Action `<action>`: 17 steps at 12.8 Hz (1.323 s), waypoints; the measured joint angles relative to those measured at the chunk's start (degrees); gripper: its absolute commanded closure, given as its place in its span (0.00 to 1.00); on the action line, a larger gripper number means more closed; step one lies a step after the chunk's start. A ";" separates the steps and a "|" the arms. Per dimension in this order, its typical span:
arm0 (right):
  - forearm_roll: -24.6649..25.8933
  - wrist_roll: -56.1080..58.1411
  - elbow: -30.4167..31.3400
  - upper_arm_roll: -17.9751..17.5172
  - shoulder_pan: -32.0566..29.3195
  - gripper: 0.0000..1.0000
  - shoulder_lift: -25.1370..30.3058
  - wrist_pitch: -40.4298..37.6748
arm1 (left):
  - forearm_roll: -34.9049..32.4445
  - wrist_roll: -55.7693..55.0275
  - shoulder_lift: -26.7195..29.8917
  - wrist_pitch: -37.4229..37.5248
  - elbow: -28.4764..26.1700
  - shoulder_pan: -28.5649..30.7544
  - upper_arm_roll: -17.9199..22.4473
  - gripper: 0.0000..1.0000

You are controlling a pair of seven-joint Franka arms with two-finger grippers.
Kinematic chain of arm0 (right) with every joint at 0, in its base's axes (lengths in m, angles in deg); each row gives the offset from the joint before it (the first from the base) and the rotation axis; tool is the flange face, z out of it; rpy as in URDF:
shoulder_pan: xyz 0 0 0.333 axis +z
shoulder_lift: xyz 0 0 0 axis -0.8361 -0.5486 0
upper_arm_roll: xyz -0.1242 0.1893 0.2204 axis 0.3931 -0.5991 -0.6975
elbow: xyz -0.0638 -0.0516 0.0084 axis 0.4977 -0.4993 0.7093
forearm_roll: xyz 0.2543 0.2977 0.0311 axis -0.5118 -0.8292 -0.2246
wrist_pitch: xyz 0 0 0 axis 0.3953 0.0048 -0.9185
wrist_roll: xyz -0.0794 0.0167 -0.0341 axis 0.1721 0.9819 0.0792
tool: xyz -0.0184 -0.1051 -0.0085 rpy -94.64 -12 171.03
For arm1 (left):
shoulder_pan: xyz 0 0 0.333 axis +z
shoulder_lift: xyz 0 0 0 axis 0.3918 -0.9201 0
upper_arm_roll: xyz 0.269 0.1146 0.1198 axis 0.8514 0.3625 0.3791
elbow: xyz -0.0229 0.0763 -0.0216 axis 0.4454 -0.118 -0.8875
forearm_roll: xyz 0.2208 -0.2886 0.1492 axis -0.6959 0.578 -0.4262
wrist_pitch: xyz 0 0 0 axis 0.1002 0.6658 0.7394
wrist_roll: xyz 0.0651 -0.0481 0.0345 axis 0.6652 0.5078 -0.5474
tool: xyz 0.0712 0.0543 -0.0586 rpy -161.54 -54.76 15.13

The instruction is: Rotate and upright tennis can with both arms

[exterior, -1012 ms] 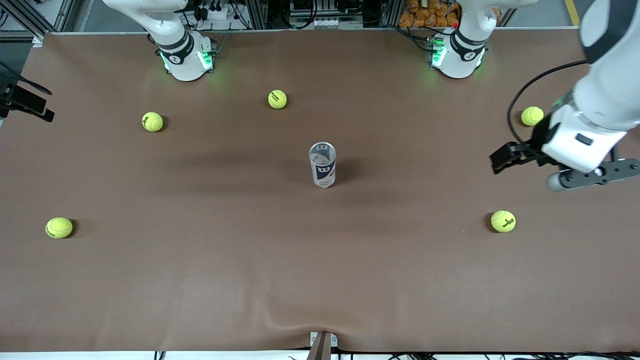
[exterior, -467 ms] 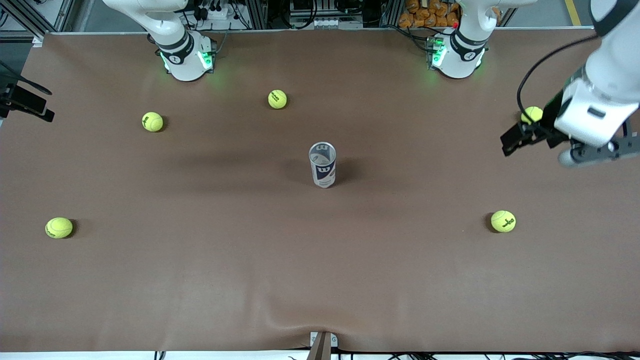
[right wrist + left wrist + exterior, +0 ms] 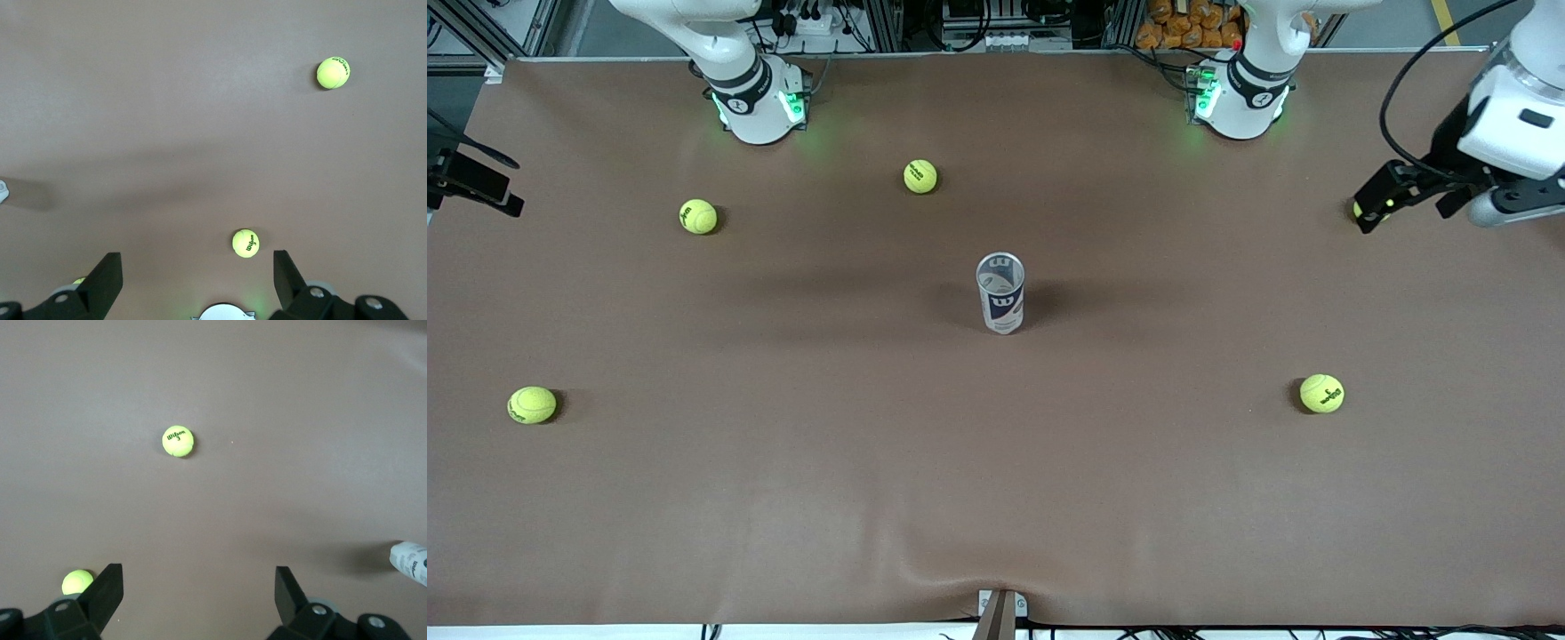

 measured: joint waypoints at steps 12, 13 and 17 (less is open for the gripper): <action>0.00 0.00 0.00 -0.02 0.00 0.00 0.00 0.00 | 0.00 6.68 -5.26 -1.75 4.90 -0.12 2.08 0.00; 0.00 0.00 0.00 -0.02 0.00 0.00 0.00 0.00 | 0.00 9.32 -5.29 -1.75 4.90 -0.11 2.25 0.00; 0.00 0.00 0.00 -0.02 0.01 0.00 0.00 0.00 | 0.10 13.07 -5.45 -1.75 4.89 -0.10 3.18 0.00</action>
